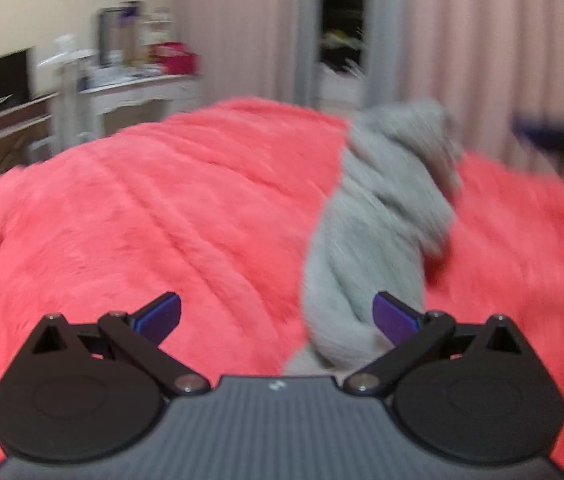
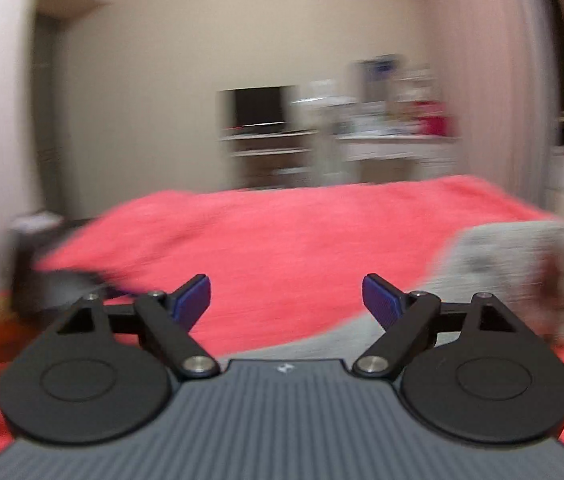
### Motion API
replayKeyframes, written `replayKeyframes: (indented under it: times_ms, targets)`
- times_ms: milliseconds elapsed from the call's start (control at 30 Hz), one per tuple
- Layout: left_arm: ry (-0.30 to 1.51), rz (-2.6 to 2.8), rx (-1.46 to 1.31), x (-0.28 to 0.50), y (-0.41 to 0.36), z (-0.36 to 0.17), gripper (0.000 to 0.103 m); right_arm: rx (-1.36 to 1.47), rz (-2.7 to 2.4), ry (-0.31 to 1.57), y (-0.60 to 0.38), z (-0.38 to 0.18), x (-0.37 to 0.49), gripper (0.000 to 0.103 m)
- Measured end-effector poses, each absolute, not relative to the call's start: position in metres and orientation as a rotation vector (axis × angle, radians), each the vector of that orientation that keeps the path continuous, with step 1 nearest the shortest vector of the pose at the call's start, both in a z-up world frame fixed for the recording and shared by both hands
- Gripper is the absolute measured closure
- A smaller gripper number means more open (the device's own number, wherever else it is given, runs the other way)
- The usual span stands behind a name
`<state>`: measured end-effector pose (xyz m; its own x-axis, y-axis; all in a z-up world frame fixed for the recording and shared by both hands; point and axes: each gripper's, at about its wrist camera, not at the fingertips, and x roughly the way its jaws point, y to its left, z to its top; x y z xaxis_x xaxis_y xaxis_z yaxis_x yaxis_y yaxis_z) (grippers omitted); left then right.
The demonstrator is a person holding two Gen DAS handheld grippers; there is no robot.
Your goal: Fold clothes
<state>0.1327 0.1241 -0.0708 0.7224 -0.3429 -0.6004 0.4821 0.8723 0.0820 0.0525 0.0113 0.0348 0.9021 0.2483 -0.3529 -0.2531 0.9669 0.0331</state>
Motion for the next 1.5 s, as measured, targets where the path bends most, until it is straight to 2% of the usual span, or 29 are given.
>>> replayKeyframes:
  times_ms: [200,300,333,367,400,433,567,633,667,900,1033,1133,1300,1367,1500]
  targets:
    - [0.542,-0.577,0.396,0.106,0.093,-0.069,0.0,-0.136,-0.067,0.406,-0.051,-0.007,0.156,0.021]
    - [0.547,-0.596,0.385,0.109,0.089,-0.07,0.0,-0.004,-0.075,0.499,-0.074,-0.021,0.208,0.023]
    - [0.559,-0.607,0.371,0.111,0.088,-0.072,0.0,0.055,-0.043,0.54,-0.081,-0.024,0.217,0.034]
    - [0.571,-0.619,0.357,0.113,0.088,-0.073,0.0,0.081,-0.013,0.583,-0.081,-0.025,0.225,0.06]
    - [0.583,-0.633,0.341,0.115,0.087,-0.076,0.0,0.106,0.017,0.626,-0.082,-0.026,0.234,0.082]
    - [0.58,-0.654,0.322,0.116,0.087,-0.079,0.0,0.122,0.042,0.658,-0.081,-0.025,0.24,0.091]
    - [0.619,-0.674,0.252,0.126,0.089,-0.093,0.0,0.179,0.17,0.577,-0.041,0.013,0.227,0.091]
    - [0.652,-0.666,0.237,0.132,0.089,-0.1,0.0,0.182,0.252,0.459,-0.022,0.049,0.21,0.091]
    - [0.659,-0.689,0.213,0.132,0.091,-0.102,0.0,0.176,0.289,0.364,-0.003,0.085,0.196,0.091]
    - [0.706,-0.794,0.023,0.139,0.105,-0.102,0.0,0.34,0.332,0.073,0.027,0.24,0.162,0.091]
    - [0.68,-0.784,0.024,0.136,0.114,-0.093,0.0,0.389,0.388,-0.081,0.016,0.291,0.123,0.091]
    - [0.665,-0.681,0.136,0.139,0.108,-0.102,0.0,0.41,0.475,-0.066,0.001,0.289,0.058,0.091]
    - [0.688,-0.354,0.151,0.166,0.119,-0.112,0.011,0.32,0.576,0.194,-0.004,0.229,-0.055,0.09]
    - [0.635,-0.157,0.119,0.173,0.135,-0.108,0.02,0.319,0.626,0.31,-0.005,0.198,-0.078,0.089]
    - [0.425,0.121,-0.025,0.163,0.169,-0.083,0.023,0.207,0.809,0.629,0.034,0.119,-0.129,0.088]
